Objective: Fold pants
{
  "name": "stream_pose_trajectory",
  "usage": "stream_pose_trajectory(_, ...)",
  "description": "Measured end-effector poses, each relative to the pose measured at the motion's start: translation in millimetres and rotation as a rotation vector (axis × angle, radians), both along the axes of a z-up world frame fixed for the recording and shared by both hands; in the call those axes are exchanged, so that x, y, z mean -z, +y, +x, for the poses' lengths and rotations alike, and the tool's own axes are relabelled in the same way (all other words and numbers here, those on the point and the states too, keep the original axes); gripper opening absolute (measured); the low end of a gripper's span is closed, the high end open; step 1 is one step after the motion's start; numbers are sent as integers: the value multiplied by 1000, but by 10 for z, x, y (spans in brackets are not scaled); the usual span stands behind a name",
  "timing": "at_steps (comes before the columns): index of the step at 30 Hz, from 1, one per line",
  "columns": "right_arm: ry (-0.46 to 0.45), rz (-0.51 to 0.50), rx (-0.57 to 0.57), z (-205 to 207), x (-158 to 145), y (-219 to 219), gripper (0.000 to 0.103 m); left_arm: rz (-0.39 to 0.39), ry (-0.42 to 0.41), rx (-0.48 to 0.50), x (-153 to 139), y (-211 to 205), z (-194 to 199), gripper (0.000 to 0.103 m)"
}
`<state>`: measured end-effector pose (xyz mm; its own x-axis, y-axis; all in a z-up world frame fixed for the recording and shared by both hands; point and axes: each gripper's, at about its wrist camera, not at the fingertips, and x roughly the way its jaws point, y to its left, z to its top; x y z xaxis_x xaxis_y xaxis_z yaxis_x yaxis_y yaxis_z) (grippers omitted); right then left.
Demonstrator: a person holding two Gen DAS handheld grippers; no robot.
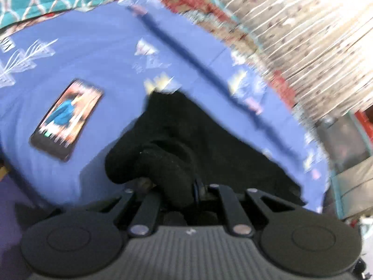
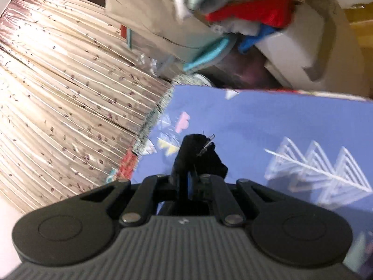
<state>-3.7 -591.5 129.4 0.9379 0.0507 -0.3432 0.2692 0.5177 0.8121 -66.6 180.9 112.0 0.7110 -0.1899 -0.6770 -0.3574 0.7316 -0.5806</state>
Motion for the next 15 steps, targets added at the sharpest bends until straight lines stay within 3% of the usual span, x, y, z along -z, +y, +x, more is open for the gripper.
stream_pose_trajectory(3,123,57,41,-222,567,-25,9,8,124,-9,466,27,-1,7)
stream_pose_trajectory(6,297,173,139,-454,1252,-85,9,-54,303,-32,1039,43,4,7)
stream_pose_trajectory(7,335,201,158,-519,1426,-102,8,-75,312,-39,1152,63,-38,8)
stream_pose_trajectory(8,260,264,174,-627,1554,-98,7,-97,293,-50,1183,95,-82,8)
stream_pose_trajectory(10,245,306,193,-686,1546,-116,13,-130,275,-52,1119,162,-107,15)
stream_pose_trajectory(13,274,217,226,-592,1271,-145,30,-133,175,-13,806,311,-167,22)
stream_pose_trajectory(15,273,89,348,-548,1045,-99,29,-102,86,-4,536,442,-218,24)
